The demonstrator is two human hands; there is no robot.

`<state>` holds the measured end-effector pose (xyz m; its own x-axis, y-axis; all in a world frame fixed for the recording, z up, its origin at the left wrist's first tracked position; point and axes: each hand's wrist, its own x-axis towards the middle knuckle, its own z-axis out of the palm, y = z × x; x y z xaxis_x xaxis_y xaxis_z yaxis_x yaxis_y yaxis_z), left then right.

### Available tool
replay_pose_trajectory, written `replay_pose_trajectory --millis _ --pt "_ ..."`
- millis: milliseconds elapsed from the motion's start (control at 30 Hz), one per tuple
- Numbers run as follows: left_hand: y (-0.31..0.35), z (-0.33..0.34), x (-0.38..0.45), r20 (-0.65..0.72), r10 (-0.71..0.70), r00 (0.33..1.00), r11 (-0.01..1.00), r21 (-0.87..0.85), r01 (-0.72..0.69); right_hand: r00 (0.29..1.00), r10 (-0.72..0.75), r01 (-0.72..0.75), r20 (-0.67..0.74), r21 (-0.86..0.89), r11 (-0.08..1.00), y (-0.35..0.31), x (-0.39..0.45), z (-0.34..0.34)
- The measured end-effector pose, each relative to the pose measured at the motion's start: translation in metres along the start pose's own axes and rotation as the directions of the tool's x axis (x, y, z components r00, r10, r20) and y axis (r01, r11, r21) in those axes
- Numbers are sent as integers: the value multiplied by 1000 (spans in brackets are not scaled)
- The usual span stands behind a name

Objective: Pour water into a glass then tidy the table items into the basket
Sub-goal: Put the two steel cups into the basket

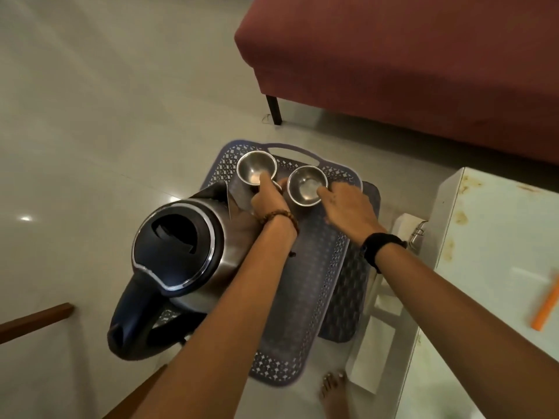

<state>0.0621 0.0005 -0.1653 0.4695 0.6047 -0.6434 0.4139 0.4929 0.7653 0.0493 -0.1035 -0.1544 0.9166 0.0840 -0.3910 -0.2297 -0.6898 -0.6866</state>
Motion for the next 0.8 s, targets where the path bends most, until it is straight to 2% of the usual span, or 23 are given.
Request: replay_pose_trajectory --millis 233,333,467,600,633,700,800 --pt "1 -9 -5 30 -82 996 996 36 81 993 64 -47 103 -157 986 2 2 -1" --pt "4 -10 -6 28 -74 997 991 112 70 998 47 -40 49 -142 989 0 0 0" --pt "3 -10 -10 37 -102 994 988 118 97 999 -3 -5 -51 -148 989 -8 -10 -1" --pt "-13 -17 -24 101 -155 983 925 363 108 973 -97 85 -211 -65 994 -5 -44 -14" --pt "-17 -22 -29 81 -141 987 894 438 92 957 -124 126 -262 -12 992 -3 -57 -17" --pt "-29 -27 -55 102 -3 995 843 535 -52 935 -118 162 -334 106 981 14 -88 -26" --pt "-44 -31 -110 51 300 952 892 338 -299 945 -22 109 -327 249 962 51 -137 -34"
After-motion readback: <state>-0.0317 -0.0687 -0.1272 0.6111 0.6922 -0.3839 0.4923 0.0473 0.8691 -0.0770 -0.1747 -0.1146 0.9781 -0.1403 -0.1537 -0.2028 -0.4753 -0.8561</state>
